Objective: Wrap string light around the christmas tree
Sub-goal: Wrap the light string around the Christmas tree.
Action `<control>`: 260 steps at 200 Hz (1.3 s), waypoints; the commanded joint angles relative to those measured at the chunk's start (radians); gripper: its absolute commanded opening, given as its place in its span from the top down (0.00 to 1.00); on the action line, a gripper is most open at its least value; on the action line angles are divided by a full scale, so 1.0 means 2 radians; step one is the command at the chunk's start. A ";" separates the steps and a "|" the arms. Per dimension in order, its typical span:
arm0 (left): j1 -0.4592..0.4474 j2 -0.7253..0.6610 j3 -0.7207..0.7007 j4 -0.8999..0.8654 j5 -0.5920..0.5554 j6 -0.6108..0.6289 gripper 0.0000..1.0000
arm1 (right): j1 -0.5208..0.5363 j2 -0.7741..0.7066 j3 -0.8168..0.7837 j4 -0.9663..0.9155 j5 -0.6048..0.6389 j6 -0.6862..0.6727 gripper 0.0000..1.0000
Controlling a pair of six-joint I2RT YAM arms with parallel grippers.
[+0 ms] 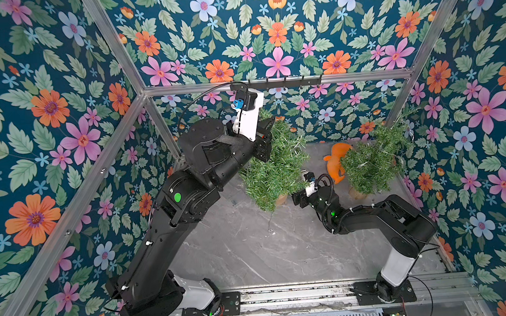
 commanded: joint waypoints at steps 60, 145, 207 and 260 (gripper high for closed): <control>0.001 -0.006 -0.025 0.055 -0.037 0.004 1.00 | 0.017 -0.125 -0.041 -0.012 0.010 -0.046 1.00; 0.001 -0.023 -0.119 0.136 -0.061 -0.015 1.00 | 0.037 -0.450 -0.013 -0.469 0.007 -0.071 1.00; 0.001 0.001 -0.163 0.182 -0.057 -0.041 1.00 | 0.037 -0.566 0.043 -0.646 0.017 -0.028 1.00; 0.001 0.046 -0.180 0.239 -0.061 -0.074 1.00 | 0.037 -0.592 0.108 -0.736 -0.042 -0.031 1.00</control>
